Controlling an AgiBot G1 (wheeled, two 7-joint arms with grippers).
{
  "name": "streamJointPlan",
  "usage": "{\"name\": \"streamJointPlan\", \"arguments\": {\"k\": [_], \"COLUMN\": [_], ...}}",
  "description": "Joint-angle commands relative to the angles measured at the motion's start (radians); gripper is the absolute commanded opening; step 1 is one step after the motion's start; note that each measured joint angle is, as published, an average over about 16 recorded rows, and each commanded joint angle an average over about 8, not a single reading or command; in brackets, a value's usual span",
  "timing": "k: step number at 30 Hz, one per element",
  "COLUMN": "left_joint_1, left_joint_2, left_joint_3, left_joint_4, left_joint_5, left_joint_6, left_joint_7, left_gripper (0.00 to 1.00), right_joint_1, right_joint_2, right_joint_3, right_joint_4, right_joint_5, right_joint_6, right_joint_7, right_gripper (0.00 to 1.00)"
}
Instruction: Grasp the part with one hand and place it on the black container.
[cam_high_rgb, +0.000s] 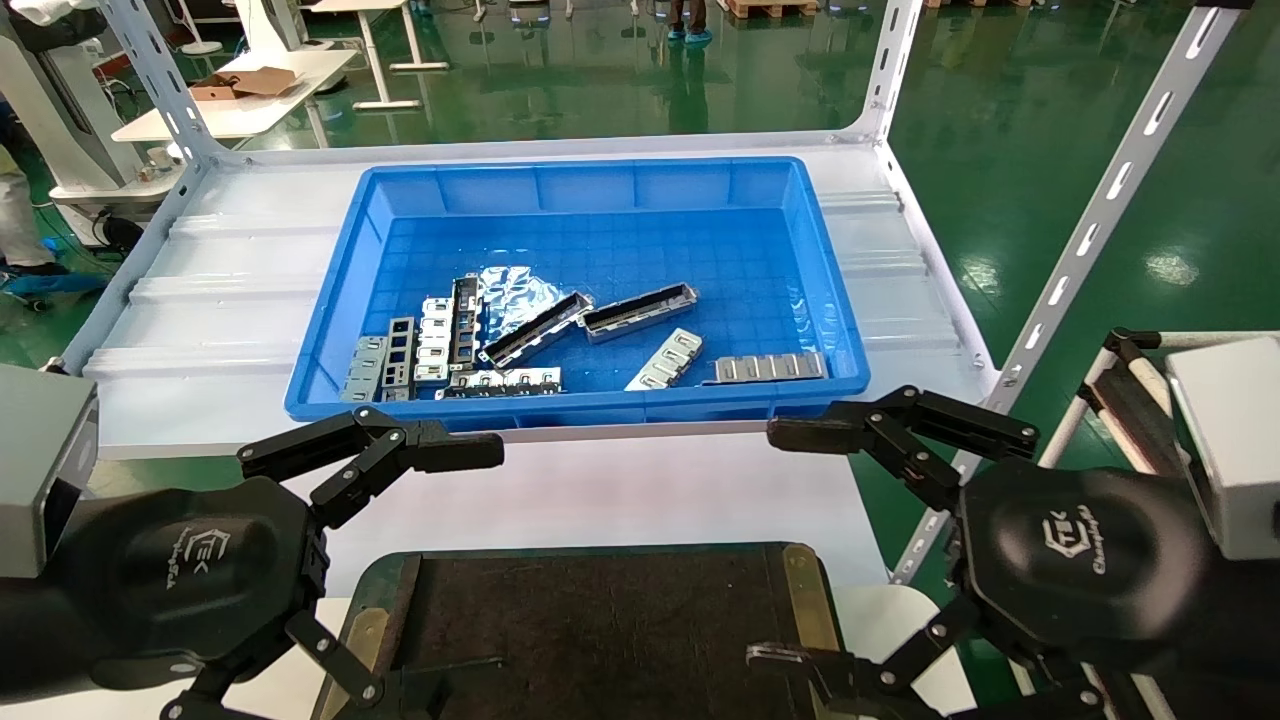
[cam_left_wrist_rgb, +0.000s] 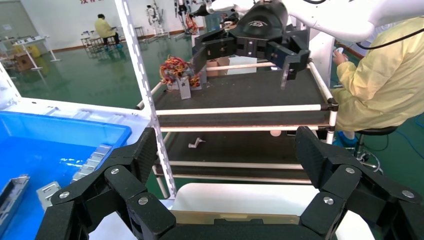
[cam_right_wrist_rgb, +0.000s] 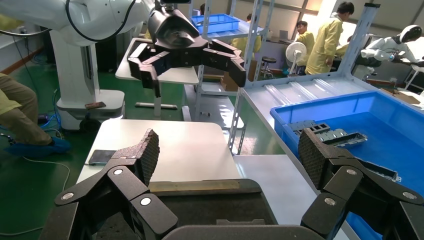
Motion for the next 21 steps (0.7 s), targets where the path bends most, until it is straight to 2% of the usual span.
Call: {"name": "streamJointPlan", "arguments": {"k": [1, 12, 21], "left_joint_1": [0.0, -0.058, -0.149], "left_joint_2": [0.0, 0.045, 0.138], "left_joint_3": [0.0, 0.03, 0.081], "left_joint_4": [0.0, 0.025, 0.097], "left_joint_5": [0.0, 0.078, 0.192], "left_joint_6": [0.0, -0.052, -0.118], "left_joint_7": [0.0, -0.006, 0.004], "left_gripper": [1.0, 1.0, 1.0], "right_joint_1": [0.0, 0.0, 0.001], "right_joint_2": [0.0, 0.0, 0.0], "right_joint_3": [0.0, -0.001, -0.001], "right_joint_4": [0.0, -0.001, -0.001], "right_joint_5": [0.0, 0.0, 0.0], "right_joint_6": [0.0, 0.0, 0.0], "right_joint_7": [0.0, 0.0, -0.001], "right_gripper": [1.0, 1.0, 1.0]}}
